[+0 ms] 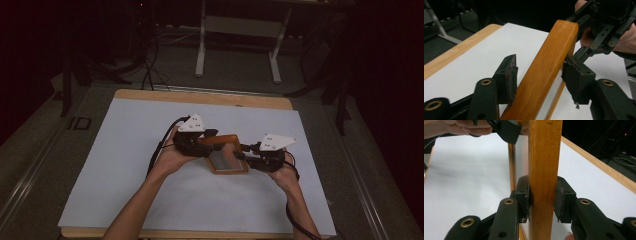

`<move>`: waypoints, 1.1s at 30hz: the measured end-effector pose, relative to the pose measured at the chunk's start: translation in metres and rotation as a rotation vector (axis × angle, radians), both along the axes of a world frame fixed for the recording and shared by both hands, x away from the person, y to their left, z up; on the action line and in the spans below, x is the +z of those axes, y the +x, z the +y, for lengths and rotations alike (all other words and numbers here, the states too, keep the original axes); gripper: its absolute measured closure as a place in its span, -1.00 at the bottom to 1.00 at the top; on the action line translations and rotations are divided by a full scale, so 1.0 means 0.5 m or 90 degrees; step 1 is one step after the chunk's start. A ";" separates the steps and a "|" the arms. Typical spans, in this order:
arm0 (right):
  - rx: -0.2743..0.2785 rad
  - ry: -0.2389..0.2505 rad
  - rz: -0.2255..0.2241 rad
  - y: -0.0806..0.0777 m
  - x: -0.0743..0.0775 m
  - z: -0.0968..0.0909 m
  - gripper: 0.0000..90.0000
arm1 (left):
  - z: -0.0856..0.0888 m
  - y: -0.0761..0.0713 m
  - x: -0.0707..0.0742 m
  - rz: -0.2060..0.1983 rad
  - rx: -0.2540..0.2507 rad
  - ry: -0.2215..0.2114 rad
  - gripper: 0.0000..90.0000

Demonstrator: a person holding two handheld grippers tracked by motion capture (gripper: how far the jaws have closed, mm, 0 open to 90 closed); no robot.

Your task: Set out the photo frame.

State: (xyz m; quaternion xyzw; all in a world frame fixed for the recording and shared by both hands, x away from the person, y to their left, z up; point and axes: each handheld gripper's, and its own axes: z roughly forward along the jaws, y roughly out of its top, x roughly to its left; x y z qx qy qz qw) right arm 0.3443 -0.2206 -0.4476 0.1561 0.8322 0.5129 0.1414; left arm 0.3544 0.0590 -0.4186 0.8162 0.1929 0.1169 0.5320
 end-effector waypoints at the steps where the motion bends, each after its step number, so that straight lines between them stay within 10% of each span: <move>1: -0.001 0.001 0.001 0.001 -0.001 -0.003 0.52 | 0.004 -0.001 -0.001 0.001 0.002 -0.008 -0.03; 18: -0.017 0.014 0.013 -0.003 -0.013 -0.022 0.52 | 0.056 -0.013 -0.100 0.058 0.041 -0.062 -0.27; 33: -0.029 0.038 0.026 0.005 -0.018 -0.018 0.45 | 0.032 -0.009 -0.145 0.108 0.043 -0.030 0.34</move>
